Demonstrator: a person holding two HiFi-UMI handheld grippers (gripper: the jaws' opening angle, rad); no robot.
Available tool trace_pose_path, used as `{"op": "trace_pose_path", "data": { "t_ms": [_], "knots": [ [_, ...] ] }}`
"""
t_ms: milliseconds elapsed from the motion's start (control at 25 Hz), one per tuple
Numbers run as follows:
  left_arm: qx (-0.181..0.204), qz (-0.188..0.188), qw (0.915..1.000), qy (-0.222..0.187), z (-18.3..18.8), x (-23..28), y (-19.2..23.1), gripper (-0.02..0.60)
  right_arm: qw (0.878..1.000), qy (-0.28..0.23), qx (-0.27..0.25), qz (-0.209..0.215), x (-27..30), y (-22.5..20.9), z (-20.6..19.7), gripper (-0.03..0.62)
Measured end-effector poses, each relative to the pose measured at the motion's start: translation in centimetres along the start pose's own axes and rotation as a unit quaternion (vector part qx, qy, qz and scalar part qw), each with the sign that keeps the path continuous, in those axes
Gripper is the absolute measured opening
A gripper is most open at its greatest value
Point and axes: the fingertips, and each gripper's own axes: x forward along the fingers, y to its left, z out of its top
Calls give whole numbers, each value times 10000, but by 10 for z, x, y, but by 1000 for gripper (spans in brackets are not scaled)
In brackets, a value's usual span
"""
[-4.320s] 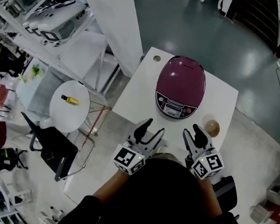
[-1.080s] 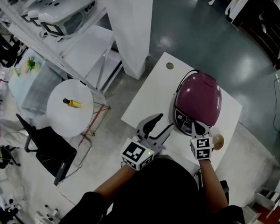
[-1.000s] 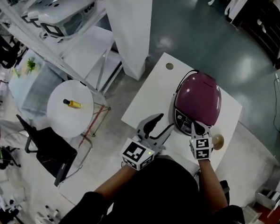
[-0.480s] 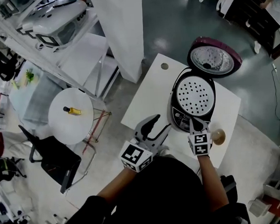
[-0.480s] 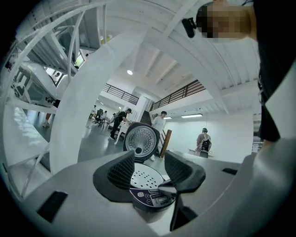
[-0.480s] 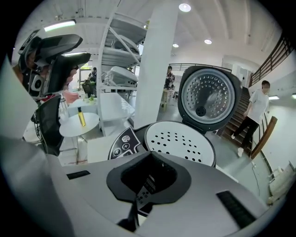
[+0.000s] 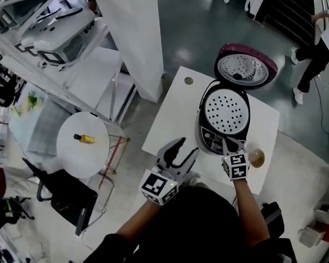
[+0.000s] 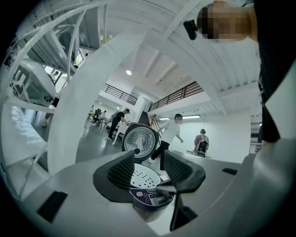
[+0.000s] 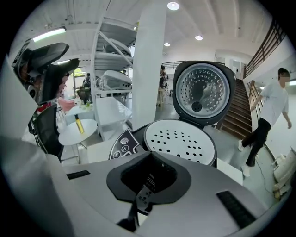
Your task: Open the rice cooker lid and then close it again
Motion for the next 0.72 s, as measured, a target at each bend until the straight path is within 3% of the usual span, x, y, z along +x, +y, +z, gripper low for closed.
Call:
{"op": "trace_pose_path", "data": {
  "t_ms": [320,560,720],
  "knots": [
    [-59,-187,9998,-42,8,-11,9,181,9997,56,253,-42,0,-3,1,-2],
    [-260,-359,9990,11,3,-27,24,178,9943,-210,1047,-59,-2,-11,5,0],
    [-182,-521,9985,51,6,-25,33,178,9895,-289,1393,-259,-7,-16,5,0]
  ]
}}
